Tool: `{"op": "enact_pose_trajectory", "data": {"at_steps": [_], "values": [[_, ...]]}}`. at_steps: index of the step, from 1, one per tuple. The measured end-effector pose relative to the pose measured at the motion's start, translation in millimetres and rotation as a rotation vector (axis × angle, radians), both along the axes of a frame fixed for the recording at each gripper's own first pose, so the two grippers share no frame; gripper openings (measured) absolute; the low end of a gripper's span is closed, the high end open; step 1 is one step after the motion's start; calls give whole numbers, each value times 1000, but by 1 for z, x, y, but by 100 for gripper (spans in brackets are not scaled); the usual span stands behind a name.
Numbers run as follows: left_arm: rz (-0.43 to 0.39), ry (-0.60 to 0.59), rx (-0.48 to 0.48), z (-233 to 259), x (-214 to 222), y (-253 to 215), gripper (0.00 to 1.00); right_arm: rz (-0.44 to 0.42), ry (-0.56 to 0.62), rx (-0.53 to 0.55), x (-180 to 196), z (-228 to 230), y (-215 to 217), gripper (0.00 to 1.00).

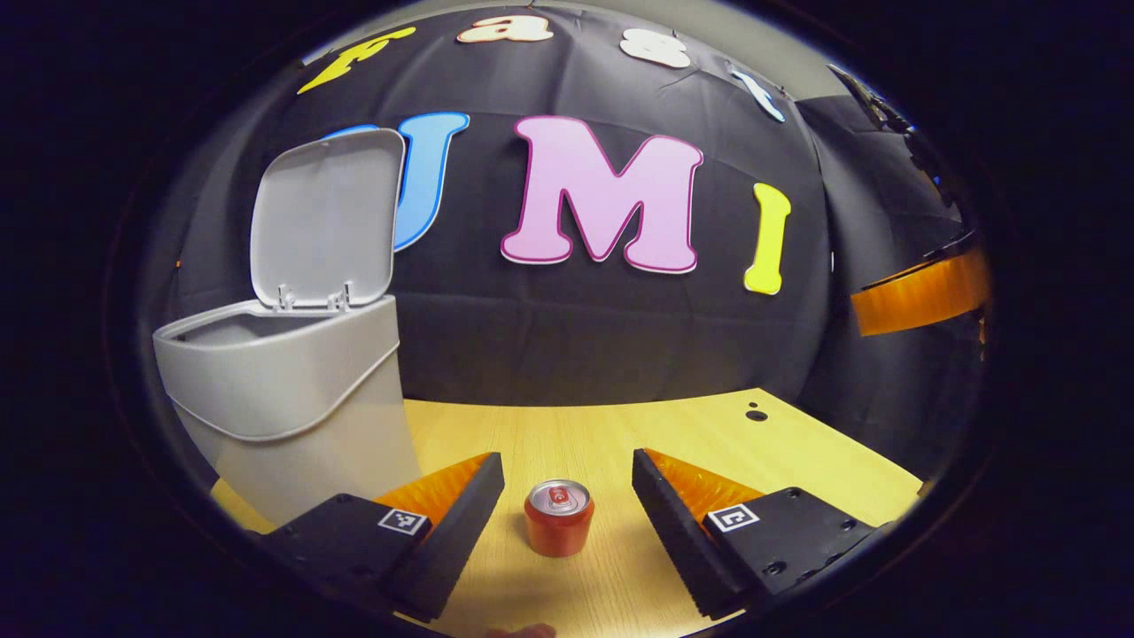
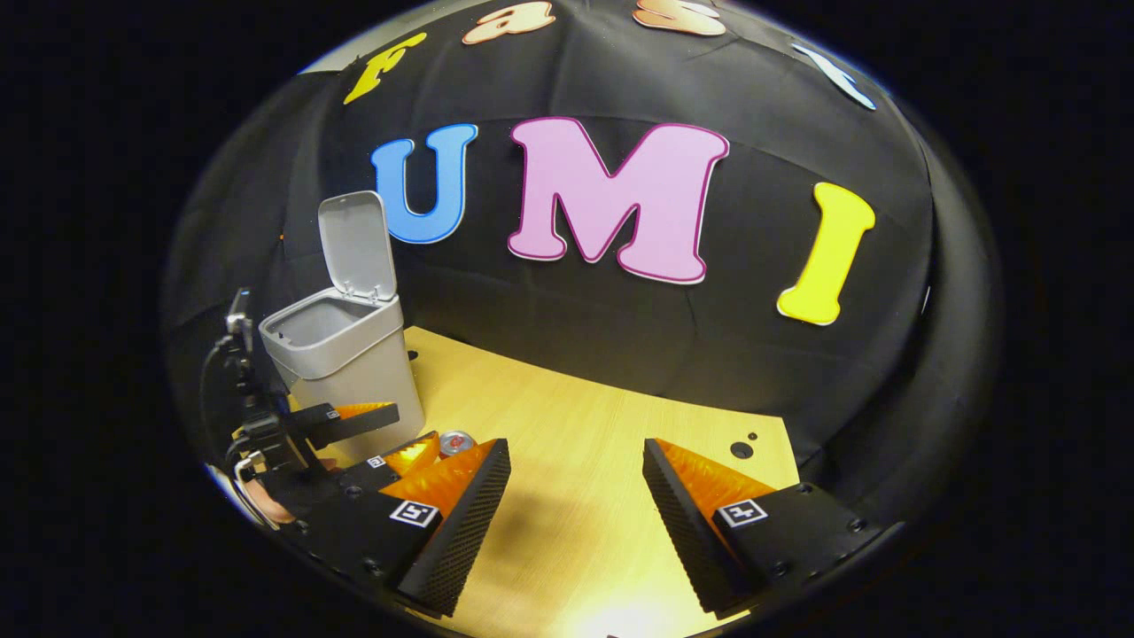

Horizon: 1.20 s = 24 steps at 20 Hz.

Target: Press the lid of the desktop garbage bin to open it, pick up the crumpled paper on the desktop and throw it into the bin, then pick up the pop can on the desktop and drop it into the bin, and finally close the garbage bin lid.

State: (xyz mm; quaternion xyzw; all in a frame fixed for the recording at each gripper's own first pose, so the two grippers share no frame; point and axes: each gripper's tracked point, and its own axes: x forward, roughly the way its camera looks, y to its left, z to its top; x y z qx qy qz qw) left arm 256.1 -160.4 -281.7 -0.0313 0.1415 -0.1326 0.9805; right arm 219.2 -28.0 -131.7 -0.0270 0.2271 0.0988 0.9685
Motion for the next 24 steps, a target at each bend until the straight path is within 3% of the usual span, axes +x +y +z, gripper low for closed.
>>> {"op": "enact_pose_trajectory", "data": {"at_steps": [11,18,19,24], "values": [[4,104,53,-84,43,-7,99,-59,67,49,1,-26,-23,98],[-40,224,94,-138,44,-14,100,-69,100,38,4,-37,-24,98],[-44,220,93,-137,45,-15,89,-68,106,38,6,-37,-23,98],[-115,211,69,-92,29,-26,87,-57,107,49,3,-32,-18,98]]}}
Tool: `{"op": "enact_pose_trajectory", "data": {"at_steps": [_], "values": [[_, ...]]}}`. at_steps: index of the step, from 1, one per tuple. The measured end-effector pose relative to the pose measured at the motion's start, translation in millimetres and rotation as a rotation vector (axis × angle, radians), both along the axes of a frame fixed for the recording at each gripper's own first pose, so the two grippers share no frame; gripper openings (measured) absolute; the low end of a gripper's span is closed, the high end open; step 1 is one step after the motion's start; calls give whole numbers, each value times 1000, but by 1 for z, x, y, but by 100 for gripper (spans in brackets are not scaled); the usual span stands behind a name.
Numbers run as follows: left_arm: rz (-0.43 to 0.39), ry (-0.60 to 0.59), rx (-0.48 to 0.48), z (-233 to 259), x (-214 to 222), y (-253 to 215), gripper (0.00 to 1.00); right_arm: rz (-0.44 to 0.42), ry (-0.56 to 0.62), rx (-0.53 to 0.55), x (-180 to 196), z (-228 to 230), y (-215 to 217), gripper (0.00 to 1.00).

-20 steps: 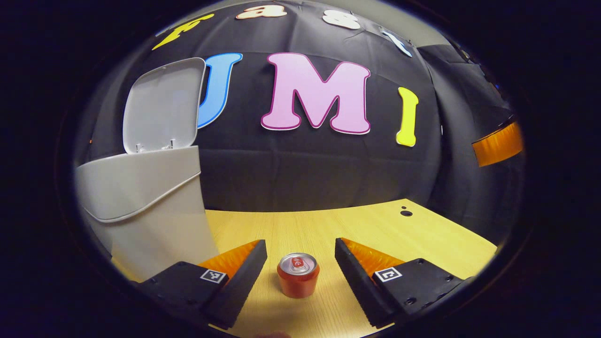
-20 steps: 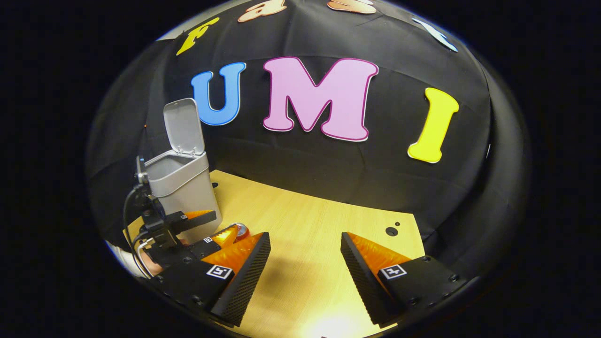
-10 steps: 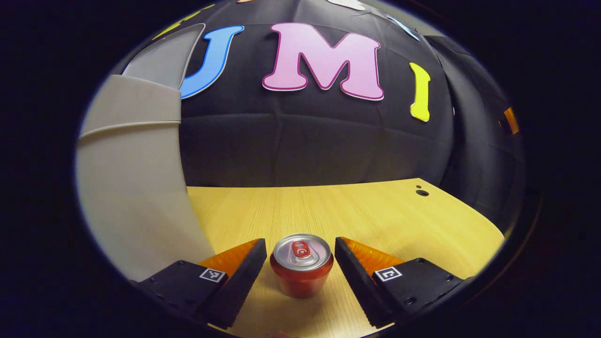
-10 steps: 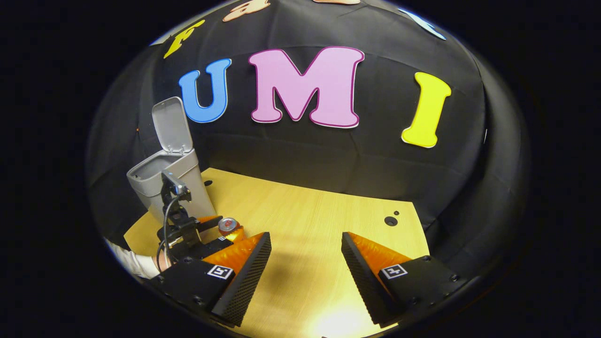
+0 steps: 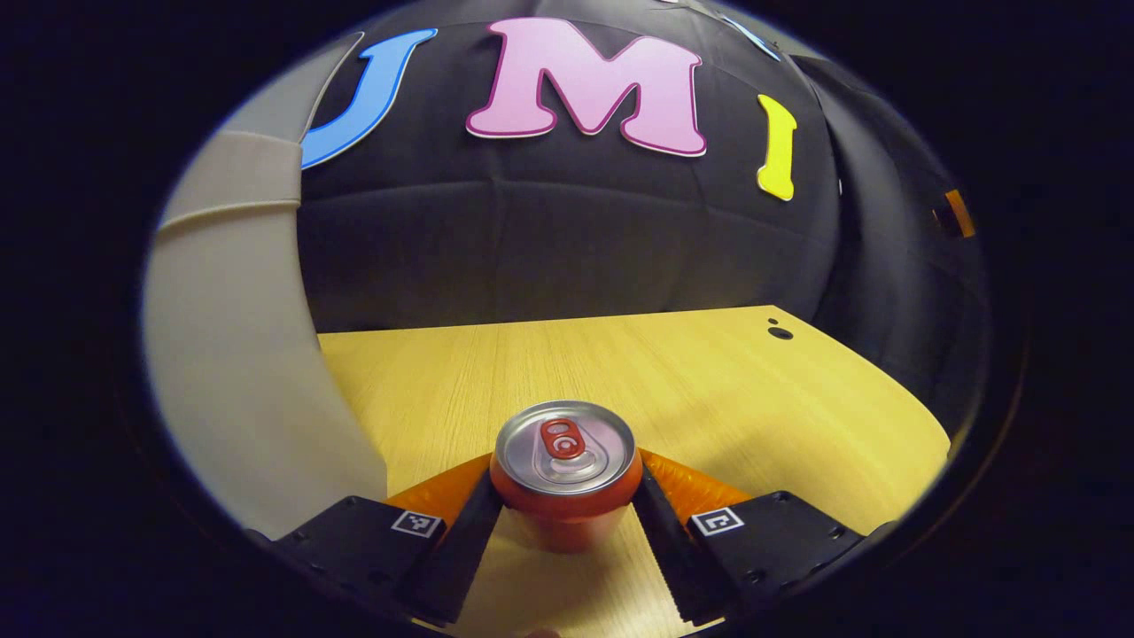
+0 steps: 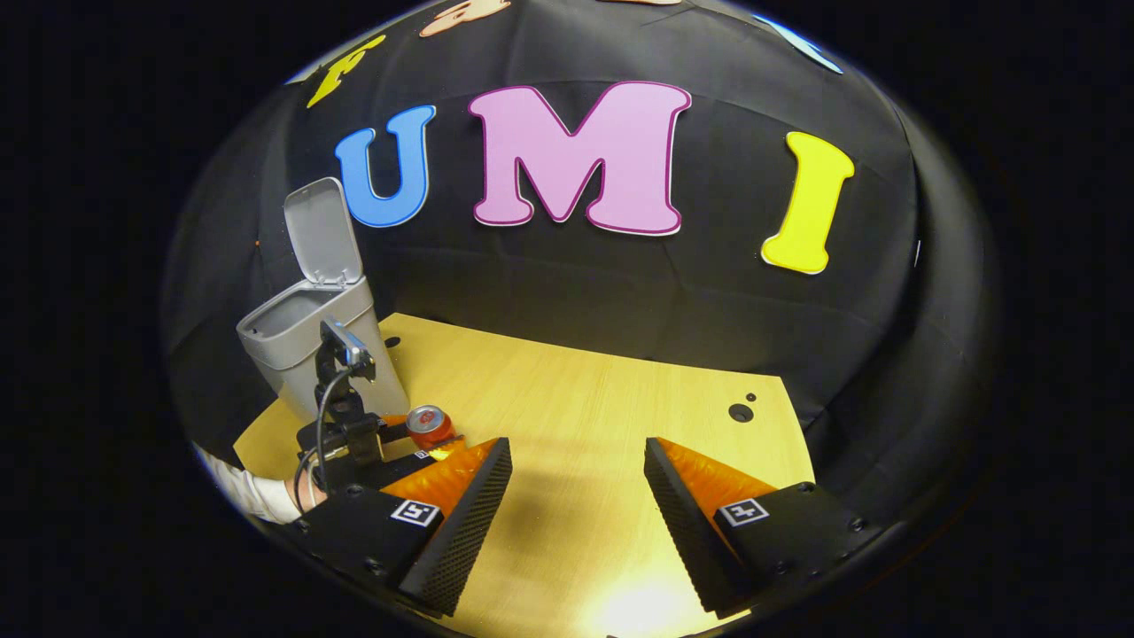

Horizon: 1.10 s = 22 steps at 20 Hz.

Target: Press the lid of the desktop garbage bin to open it, pick up the crumpled paper on the desktop and throw it into the bin, then pick up the pop can on the desktop and drop it into the bin, and finally close the garbage bin lid.

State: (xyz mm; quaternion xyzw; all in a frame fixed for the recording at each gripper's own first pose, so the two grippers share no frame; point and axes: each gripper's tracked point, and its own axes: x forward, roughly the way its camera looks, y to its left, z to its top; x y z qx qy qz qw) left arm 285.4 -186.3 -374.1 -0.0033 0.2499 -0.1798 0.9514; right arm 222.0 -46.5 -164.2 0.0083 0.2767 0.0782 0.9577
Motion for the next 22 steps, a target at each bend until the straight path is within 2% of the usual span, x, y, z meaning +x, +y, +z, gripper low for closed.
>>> {"op": "enact_pose_trajectory", "data": {"at_steps": [5,7,9,11,14,16,18,20,22], "values": [[-66,-134,-49,97,-15,-3,86,11,-36,16,-13,17,25,98],[-81,-233,-82,144,-12,2,86,10,-62,16,-15,27,34,98],[-95,-310,-74,191,-11,16,84,10,-86,3,-20,38,41,97],[-70,-374,-71,237,-6,42,84,9,-111,-5,-23,48,46,98],[12,-423,-91,289,4,93,84,8,-132,-9,-31,54,54,97],[49,-441,-81,308,9,127,84,4,-143,-5,-34,58,59,97],[79,-425,-28,309,18,162,84,8,-141,6,-37,56,64,98],[129,-365,30,293,26,199,84,12,-135,13,-43,55,72,98],[191,-298,39,275,29,227,84,12,-132,25,-45,54,76,97]]}}
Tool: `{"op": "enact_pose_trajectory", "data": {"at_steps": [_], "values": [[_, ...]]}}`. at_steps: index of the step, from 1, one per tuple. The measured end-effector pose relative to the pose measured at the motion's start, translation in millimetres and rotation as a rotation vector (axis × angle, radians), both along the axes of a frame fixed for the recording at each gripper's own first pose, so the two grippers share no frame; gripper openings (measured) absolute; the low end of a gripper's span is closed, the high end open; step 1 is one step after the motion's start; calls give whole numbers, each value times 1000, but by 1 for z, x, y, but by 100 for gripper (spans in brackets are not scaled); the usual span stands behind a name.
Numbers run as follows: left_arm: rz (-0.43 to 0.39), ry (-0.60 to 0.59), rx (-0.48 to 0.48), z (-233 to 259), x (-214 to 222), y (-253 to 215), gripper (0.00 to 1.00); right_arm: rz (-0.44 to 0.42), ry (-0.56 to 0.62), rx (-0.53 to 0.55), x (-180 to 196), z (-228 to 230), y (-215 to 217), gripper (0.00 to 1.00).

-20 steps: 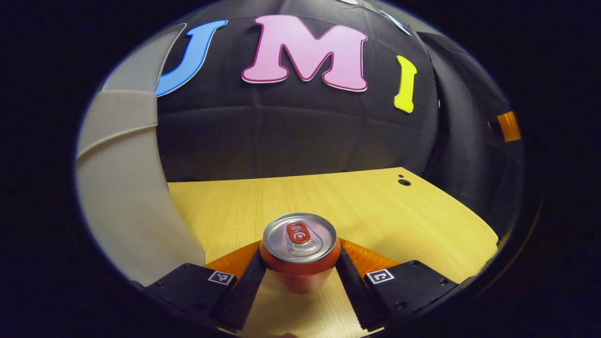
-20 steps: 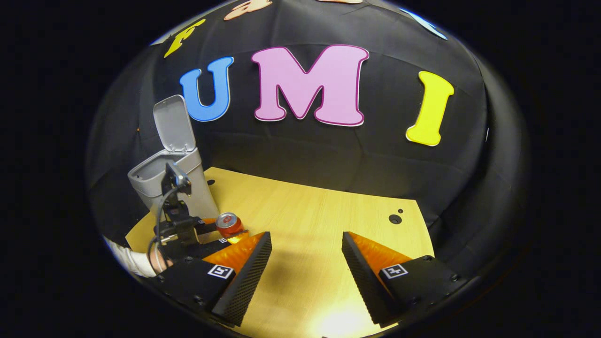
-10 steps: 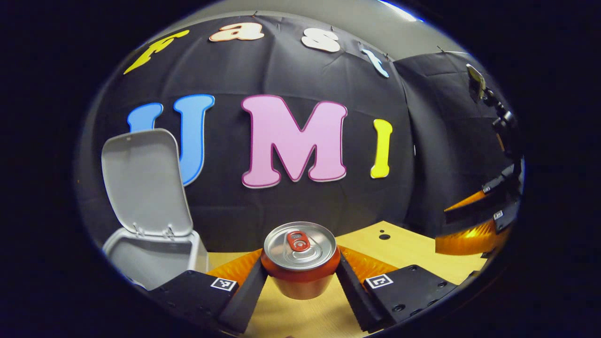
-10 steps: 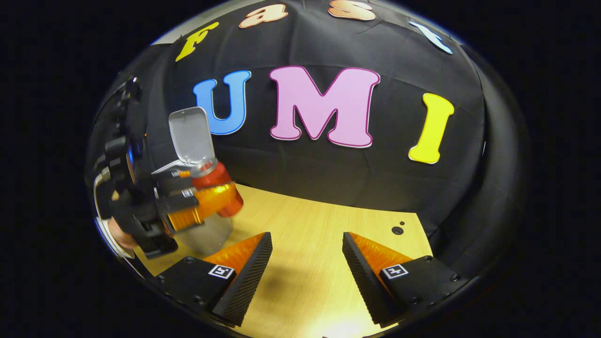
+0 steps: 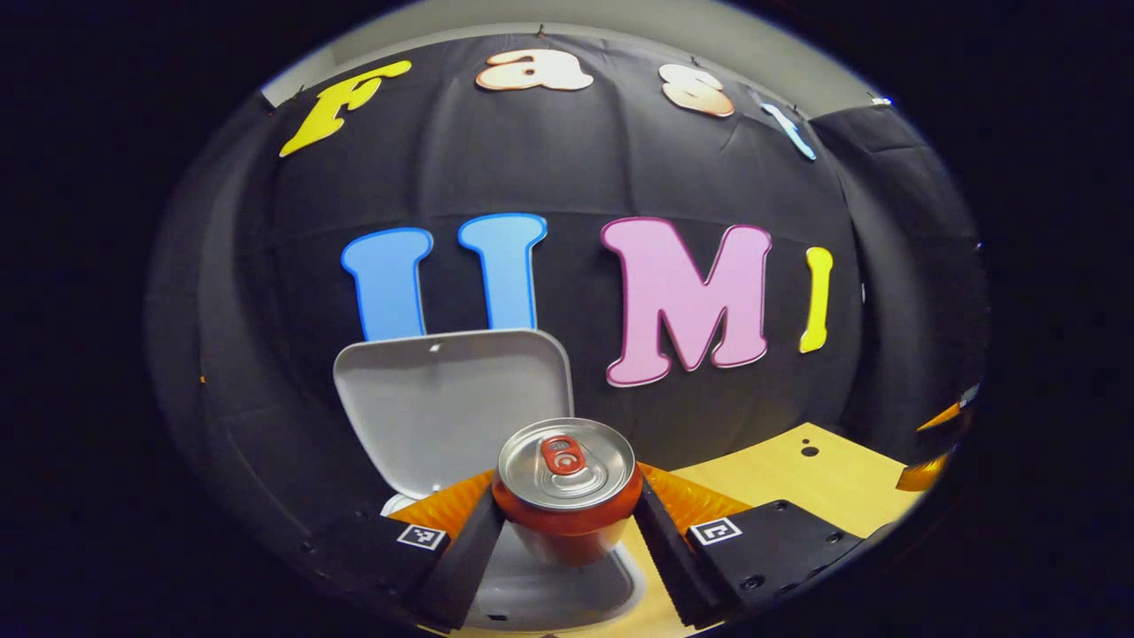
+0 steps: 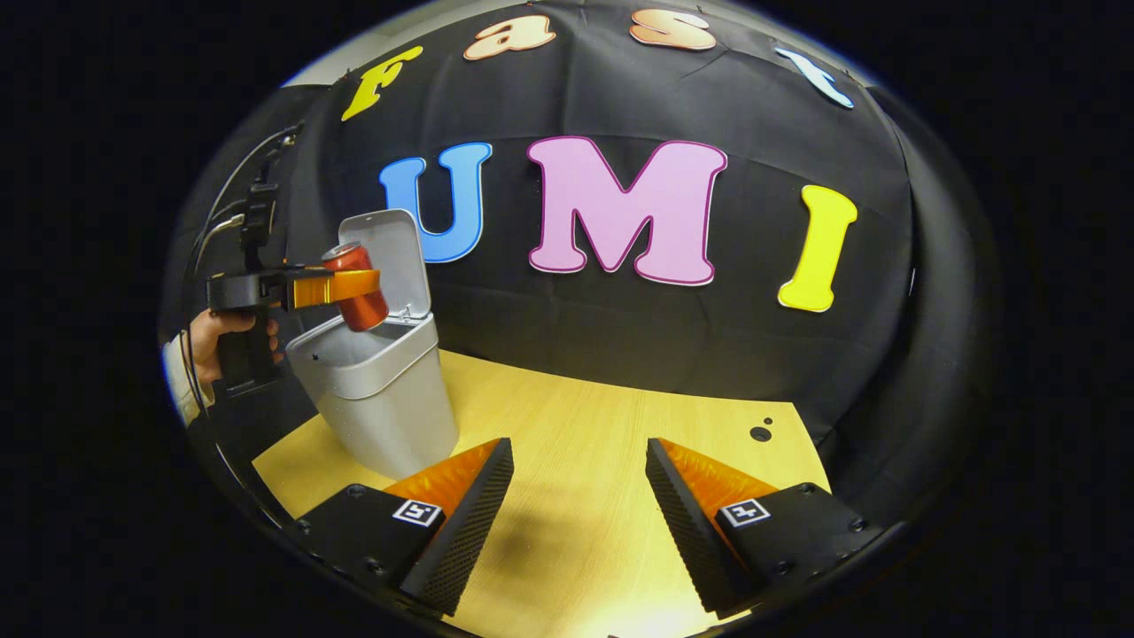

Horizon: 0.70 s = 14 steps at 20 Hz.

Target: Press the lid of the desktop garbage bin to open it, pick up the crumpled paper on the desktop and throw it into the bin, then pick up the pop can on the desktop and drop it into the bin, and finally close the garbage bin lid.

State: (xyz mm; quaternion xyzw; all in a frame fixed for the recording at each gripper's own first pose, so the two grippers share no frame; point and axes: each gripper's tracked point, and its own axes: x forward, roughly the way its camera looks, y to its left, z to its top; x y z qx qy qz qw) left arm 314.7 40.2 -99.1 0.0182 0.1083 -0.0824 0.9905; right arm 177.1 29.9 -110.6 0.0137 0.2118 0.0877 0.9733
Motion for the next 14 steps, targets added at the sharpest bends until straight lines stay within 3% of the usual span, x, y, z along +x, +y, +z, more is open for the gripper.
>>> {"op": "enact_pose_trajectory", "data": {"at_steps": [8,14], "values": [[74,169,-19,-54,-7,29,86,-20,27,26,-8,-11,-6,97],[125,117,45,-31,-2,40,95,-34,22,18,-13,-15,-23,97]]}}
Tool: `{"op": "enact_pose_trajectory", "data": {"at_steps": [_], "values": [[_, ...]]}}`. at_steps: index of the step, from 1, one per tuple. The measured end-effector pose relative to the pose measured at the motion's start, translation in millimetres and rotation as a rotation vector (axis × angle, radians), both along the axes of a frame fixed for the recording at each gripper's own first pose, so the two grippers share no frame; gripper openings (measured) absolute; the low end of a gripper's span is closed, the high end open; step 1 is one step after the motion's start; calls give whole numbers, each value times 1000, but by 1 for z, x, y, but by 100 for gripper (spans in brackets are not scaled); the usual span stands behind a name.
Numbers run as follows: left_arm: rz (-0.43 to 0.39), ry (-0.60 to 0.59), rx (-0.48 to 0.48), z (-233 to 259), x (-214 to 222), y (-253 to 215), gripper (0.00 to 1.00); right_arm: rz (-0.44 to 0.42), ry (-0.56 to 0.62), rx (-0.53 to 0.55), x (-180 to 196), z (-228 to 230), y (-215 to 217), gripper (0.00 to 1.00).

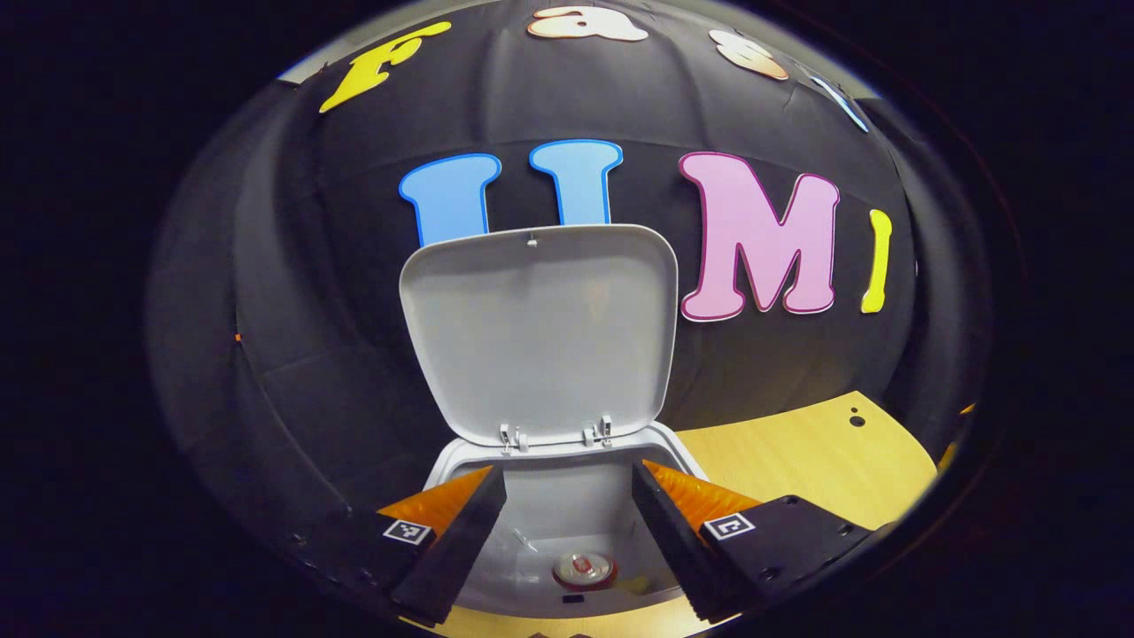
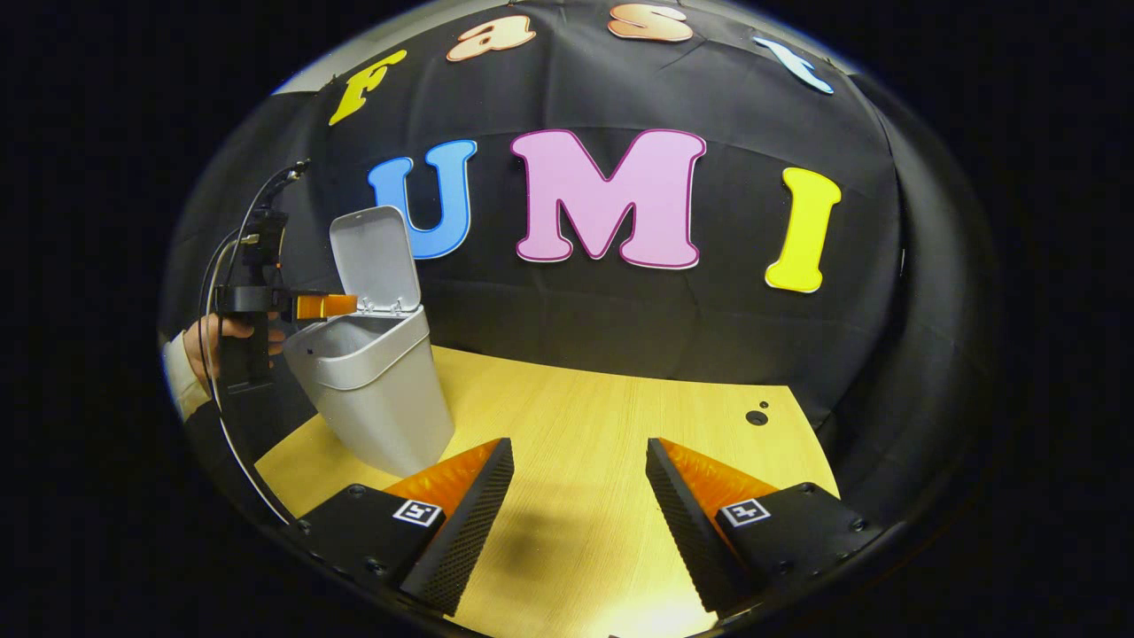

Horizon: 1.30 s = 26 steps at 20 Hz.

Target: Press the lid of the desktop garbage bin to open it, pick up the crumpled paper on the desktop and throw it into the bin, then pick up the pop can on the desktop and drop it into the bin, and finally close the garbage bin lid.

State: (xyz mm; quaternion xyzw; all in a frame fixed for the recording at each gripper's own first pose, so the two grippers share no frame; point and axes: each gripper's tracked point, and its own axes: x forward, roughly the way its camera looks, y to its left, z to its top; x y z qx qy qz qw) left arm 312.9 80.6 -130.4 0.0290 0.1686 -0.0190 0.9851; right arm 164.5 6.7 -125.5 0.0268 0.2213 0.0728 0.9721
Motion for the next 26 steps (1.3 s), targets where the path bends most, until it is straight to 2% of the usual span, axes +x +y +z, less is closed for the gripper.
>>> {"op": "enact_pose_trajectory", "data": {"at_steps": [5,12,15,17,19,22,26], "values": [[-9,-129,-99,66,10,-7,94,-7,13,6,-3,-7,-11,97],[40,-246,-17,149,61,25,93,24,-1,9,-2,-5,-8,98],[60,-264,-20,161,82,31,93,27,-13,47,-1,2,-2,97],[59,-271,48,161,97,37,93,24,-22,48,-1,7,-5,97],[31,-248,71,153,112,36,92,22,-29,49,0,8,-6,98],[27,-162,18,132,115,33,93,22,-18,48,-2,6,-7,97],[22,4,-64,93,80,23,92,30,-18,55,0,7,-2,97]]}}
